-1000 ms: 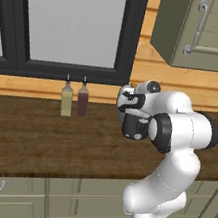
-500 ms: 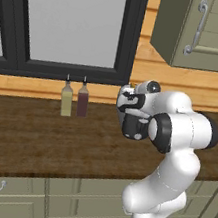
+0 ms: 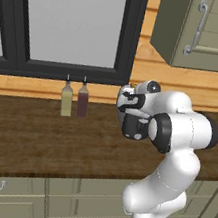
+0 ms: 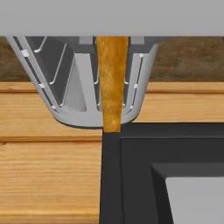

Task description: Start the toaster. Once the lever pops up, take the bread to the plate on the dining counter.

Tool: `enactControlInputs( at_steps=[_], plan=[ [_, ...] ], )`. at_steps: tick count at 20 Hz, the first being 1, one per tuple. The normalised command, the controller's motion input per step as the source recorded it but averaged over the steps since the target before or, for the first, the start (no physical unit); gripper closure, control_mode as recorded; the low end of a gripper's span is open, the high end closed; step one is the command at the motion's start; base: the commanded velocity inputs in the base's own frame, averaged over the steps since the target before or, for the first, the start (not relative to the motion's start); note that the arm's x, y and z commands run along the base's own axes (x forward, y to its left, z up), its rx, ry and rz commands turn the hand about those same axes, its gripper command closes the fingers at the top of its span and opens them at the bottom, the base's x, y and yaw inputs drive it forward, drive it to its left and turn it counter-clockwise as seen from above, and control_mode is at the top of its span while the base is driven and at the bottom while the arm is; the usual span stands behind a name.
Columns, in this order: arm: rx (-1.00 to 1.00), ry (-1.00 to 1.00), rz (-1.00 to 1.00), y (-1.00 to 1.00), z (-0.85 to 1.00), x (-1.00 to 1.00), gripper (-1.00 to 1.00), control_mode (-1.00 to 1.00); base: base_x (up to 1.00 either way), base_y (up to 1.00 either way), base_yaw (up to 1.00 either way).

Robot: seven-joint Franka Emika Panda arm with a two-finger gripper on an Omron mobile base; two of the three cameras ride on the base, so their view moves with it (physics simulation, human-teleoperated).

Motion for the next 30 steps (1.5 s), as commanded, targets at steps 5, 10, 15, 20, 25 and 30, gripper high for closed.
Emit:
enactControlInputs(
  at_steps=[5, 10, 15, 20, 25, 30],
  plan=[
    [0.0, 0.0, 0.0, 0.0, 0.0, 0.0, 1.0, -1.0, 0.0, 0.0, 0.0],
    [0.0, 0.0, 0.0, 0.0, 0.0, 0.0, 1.0, -1.0, 0.0, 0.0, 0.0],
    [0.0, -0.01, 0.0, 0.0, 0.0, -0.02, 1.0, -1.0, 0.0, 0.0, 0.0],
    [0.0, -0.03, 0.0, 0.0, 0.17, -0.16, 1.0, -1.0, 0.0, 0.0, 0.0],
    [0.0, -0.02, 0.0, 0.0, 0.41, -0.22, 1.0, -1.0, 0.0, 0.0, 0.0],
    [0.0, -0.01, 0.0, 0.0, 0.53, -0.18, 1.0, -1.0, 0.0, 0.0, 0.0]
  ],
)
